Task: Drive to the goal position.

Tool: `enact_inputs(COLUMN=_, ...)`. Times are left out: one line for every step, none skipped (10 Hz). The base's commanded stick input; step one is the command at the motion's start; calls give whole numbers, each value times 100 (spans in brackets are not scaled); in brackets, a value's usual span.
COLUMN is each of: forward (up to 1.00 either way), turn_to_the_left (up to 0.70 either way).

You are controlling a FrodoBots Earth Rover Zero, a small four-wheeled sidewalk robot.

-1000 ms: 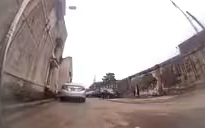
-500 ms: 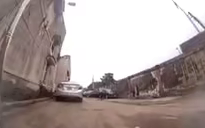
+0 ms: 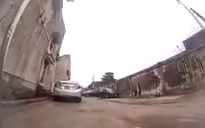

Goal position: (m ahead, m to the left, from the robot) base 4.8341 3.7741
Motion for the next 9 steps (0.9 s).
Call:
enact_inputs(forward=84, turn_to_the_left=3)
enact_inputs(forward=84, turn_to_the_left=3)
enact_inputs(forward=84, turn_to_the_left=3)
enact_inputs(forward=84, turn_to_the_left=3)
enact_inputs(forward=84, turn_to_the_left=3)
enact_inputs(forward=84, turn_to_the_left=3)
enact_inputs(forward=84, turn_to_the_left=3)
enact_inputs(forward=84, turn_to_the_left=3)
enact_inputs(forward=84, turn_to_the_left=3)
